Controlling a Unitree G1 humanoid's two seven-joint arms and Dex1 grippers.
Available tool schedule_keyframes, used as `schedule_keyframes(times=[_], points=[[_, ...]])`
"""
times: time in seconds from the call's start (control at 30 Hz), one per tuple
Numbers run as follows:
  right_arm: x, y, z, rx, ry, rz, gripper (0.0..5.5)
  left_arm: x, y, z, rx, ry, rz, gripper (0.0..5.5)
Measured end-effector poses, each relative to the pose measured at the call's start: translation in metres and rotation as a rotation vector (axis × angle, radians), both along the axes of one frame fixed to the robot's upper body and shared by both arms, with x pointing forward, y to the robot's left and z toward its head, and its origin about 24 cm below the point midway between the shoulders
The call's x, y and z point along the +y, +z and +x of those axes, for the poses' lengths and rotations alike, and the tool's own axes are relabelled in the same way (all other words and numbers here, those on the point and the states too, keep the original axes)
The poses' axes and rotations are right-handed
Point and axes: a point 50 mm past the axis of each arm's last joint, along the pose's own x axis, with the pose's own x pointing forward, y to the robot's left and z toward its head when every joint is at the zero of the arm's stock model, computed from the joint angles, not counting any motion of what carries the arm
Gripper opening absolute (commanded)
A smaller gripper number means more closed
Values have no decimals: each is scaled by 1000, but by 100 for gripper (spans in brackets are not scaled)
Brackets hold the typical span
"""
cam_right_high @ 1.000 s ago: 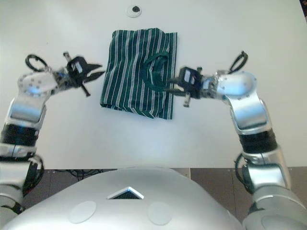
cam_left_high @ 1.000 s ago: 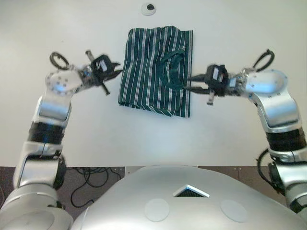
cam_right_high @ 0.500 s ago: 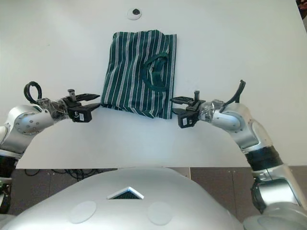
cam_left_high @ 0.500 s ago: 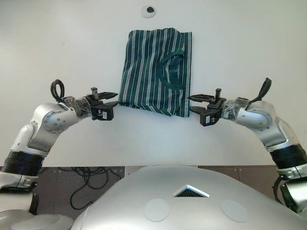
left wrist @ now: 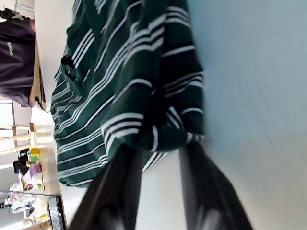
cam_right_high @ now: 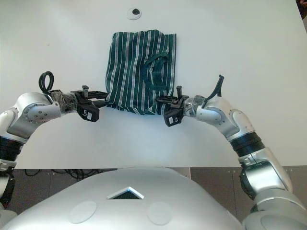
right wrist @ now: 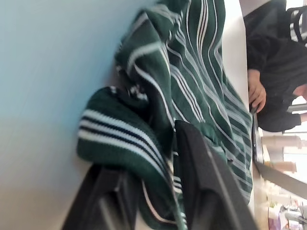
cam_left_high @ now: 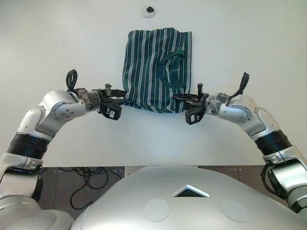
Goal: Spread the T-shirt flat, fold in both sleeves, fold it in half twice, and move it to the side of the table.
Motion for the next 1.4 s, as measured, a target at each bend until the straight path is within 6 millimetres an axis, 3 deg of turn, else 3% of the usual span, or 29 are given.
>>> schedule_keyframes(times=[0.1,0.2,0.33,0.43,0.5,0.6,0.73,0.9,1.1,1.23,1.33,1.4], points=[[-2,0,-1,44,-4,-1,0,1,-1,0,9,-7,11,8],[-6,3,-7,163,-27,25,0,2,2,-5,103,34,-13,3],[-15,13,-24,448,-81,83,0,2,13,-28,414,130,-77,3],[-12,34,-28,654,-119,216,0,0,29,-35,643,231,-199,3],[-19,46,-19,755,-199,297,0,4,42,-25,726,343,-306,3],[-22,65,9,815,-311,416,0,15,59,8,741,530,-467,3],[-18,71,51,860,-467,530,0,18,50,44,761,749,-624,3],[-4,57,90,944,-623,611,0,5,38,82,735,893,-742,3],[-3,36,109,978,-775,621,123,-5,25,113,710,1045,-820,86],[-13,25,124,984,-991,733,123,3,19,132,612,1242,-978,86],[-28,24,132,927,-1133,825,127,5,30,136,482,1204,-1068,54],[-32,28,135,888,-1146,871,96,-7,42,129,476,1028,-1125,25]])
